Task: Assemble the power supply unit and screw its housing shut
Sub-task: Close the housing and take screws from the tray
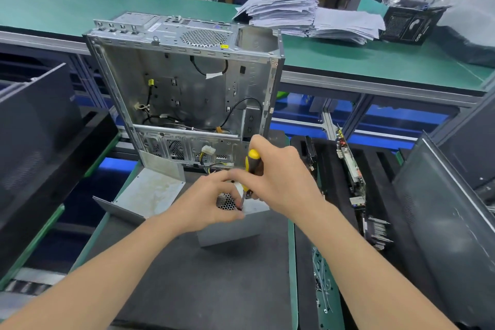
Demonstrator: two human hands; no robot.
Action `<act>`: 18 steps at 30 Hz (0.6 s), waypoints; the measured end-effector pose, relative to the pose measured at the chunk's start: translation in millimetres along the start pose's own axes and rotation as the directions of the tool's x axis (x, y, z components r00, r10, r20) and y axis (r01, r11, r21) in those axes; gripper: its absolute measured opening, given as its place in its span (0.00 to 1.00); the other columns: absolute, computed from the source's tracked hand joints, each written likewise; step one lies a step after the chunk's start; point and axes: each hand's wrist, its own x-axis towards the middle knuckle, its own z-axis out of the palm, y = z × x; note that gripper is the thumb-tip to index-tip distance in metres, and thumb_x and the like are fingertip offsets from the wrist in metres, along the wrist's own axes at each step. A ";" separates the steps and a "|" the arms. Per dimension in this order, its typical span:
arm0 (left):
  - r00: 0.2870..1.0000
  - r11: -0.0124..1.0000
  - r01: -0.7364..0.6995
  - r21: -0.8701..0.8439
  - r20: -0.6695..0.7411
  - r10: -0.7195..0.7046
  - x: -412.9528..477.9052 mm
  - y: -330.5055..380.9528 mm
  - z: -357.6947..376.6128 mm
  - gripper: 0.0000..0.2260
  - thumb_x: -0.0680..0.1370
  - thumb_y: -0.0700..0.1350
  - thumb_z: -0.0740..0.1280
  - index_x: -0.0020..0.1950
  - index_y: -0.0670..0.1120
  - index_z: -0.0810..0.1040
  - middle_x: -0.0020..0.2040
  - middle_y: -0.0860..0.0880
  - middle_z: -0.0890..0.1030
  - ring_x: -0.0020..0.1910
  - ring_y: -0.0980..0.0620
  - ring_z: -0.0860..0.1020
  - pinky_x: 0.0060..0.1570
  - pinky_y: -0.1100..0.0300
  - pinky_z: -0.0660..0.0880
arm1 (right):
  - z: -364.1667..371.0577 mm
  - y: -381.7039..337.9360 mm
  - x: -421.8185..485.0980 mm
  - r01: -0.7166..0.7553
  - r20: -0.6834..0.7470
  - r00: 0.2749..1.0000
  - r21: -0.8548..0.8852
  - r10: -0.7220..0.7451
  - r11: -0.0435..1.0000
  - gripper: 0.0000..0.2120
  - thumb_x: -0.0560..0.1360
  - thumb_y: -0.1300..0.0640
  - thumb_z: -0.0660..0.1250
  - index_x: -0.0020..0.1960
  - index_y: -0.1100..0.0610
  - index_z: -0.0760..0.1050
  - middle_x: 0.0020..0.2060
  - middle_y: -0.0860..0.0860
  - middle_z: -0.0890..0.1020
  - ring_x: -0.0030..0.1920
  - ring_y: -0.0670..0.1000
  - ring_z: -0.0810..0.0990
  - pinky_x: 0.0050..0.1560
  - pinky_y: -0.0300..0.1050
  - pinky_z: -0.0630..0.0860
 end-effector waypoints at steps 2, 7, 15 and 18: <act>1.000 1.000 -0.003 0.008 -0.028 0.003 -0.8 1.1 1.2 0.07 0.71 0.52 0.80 0.40 0.57 0.82 0.59 0.72 0.75 0.52 0.63 0.78 0.48 0.68 0.69 | 9.7 -3.1 -1.5 -0.090 -0.119 0.989 -0.043 0.085 0.995 0.25 0.75 0.41 0.74 0.38 0.47 0.58 0.26 0.47 0.72 0.30 0.54 0.79 0.31 0.51 0.77; 0.995 0.998 -0.050 -0.037 -0.085 0.047 -0.7 2.2 2.1 0.09 0.71 0.48 0.82 0.39 0.52 0.82 0.47 0.66 0.80 0.49 0.65 0.78 0.47 0.71 0.68 | 1.2 -3.3 5.0 0.110 0.026 0.994 -0.043 -0.109 0.993 0.13 0.76 0.45 0.73 0.43 0.47 0.69 0.35 0.45 0.76 0.37 0.50 0.74 0.38 0.51 0.75; 0.996 0.999 -0.045 -0.021 -0.079 0.043 -1.3 2.9 3.6 0.07 0.71 0.45 0.79 0.41 0.53 0.82 0.43 0.62 0.82 0.46 0.62 0.80 0.46 0.58 0.75 | -21.5 -2.6 15.6 0.361 0.373 0.857 0.061 -0.357 0.931 0.09 0.78 0.55 0.75 0.51 0.51 0.75 0.39 0.43 0.78 0.40 0.46 0.76 0.42 0.42 0.73; 0.993 0.998 -0.055 -0.021 -0.102 0.052 -1.0 3.1 4.6 0.07 0.70 0.46 0.79 0.39 0.54 0.82 0.44 0.63 0.82 0.46 0.63 0.79 0.45 0.62 0.72 | -6.9 -3.5 12.8 0.277 0.134 0.954 -0.040 -0.269 0.960 0.12 0.76 0.51 0.75 0.48 0.54 0.74 0.34 0.46 0.78 0.36 0.49 0.75 0.39 0.45 0.75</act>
